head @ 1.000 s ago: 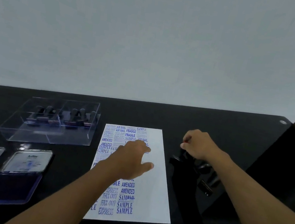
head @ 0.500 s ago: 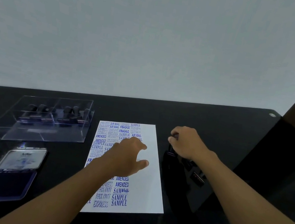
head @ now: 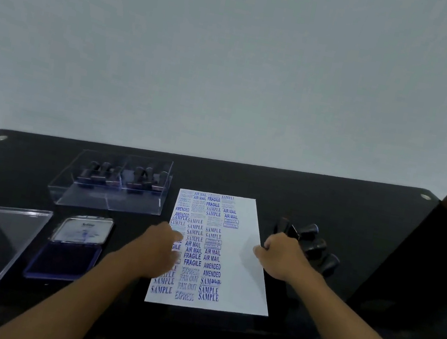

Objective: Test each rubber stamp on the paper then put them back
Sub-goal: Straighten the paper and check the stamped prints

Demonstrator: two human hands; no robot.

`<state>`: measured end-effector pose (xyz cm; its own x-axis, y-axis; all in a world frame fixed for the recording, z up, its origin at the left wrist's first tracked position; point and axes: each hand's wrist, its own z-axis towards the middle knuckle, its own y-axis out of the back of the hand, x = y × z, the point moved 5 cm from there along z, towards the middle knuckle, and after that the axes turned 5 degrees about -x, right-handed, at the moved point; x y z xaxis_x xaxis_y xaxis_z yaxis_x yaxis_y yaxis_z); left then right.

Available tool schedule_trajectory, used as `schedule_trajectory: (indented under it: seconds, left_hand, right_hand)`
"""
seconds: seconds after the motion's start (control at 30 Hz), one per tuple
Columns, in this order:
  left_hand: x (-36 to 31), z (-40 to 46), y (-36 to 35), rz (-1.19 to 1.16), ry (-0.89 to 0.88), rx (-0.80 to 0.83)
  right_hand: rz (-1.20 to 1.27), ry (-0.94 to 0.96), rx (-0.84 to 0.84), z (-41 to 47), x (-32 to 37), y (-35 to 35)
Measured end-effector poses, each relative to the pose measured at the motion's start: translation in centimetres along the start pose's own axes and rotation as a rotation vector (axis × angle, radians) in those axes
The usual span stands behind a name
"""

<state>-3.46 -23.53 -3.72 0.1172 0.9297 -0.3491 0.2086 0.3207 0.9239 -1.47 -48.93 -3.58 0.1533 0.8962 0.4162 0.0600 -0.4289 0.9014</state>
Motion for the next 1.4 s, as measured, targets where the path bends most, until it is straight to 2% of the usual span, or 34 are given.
schedule_trajectory:
  seconds: [0.07, 0.17, 0.27, 0.37, 0.67, 0.9, 1.07, 1.2, 1.4]
  left_hand:
    - [1.6, -0.7, -0.1, 0.008, 0.04, 0.038]
    - [2.9, -1.8, -0.5, 0.001, 0.004, 0.061]
    - [3.2, -2.2, -0.7, -0.067, -0.039, 0.013]
    - [3.6, -2.4, -1.2, -0.109, 0.009, -0.008]
    - [4.6, -2.3, -1.8, -0.155, 0.054, -0.044]
    - [5.2, -2.2, -2.1, -0.192, 0.057, -0.064]
    - [5.4, -2.0, -2.1, -0.212, 0.037, -0.074]
    - [5.6, -2.0, -2.1, -0.213, 0.033, -0.087]
    - [5.4, -2.3, -1.6, -0.366, 0.087, -0.101]
  right_hand:
    - [0.006, -0.048, 0.021, -0.4, -0.2, -1.4]
    - [-0.016, -0.091, 0.017, -1.3, 0.4, -2.9]
    - [-0.048, -0.119, -0.018, -2.1, 1.1, -3.6]
    - [-0.025, -0.167, -0.047, -2.3, 1.3, -3.9]
    - [0.288, -0.366, -0.1, 0.0, 0.0, -4.5]
    - [0.458, -0.348, -0.15, 0.2, 0.2, -4.0]
    - [0.512, -0.256, -0.137, -0.3, 0.2, -3.6]
    - [0.53, -0.192, -0.193, -1.1, 0.0, -3.7]
    - [0.759, -0.131, -0.221, -1.8, -0.3, -3.2]
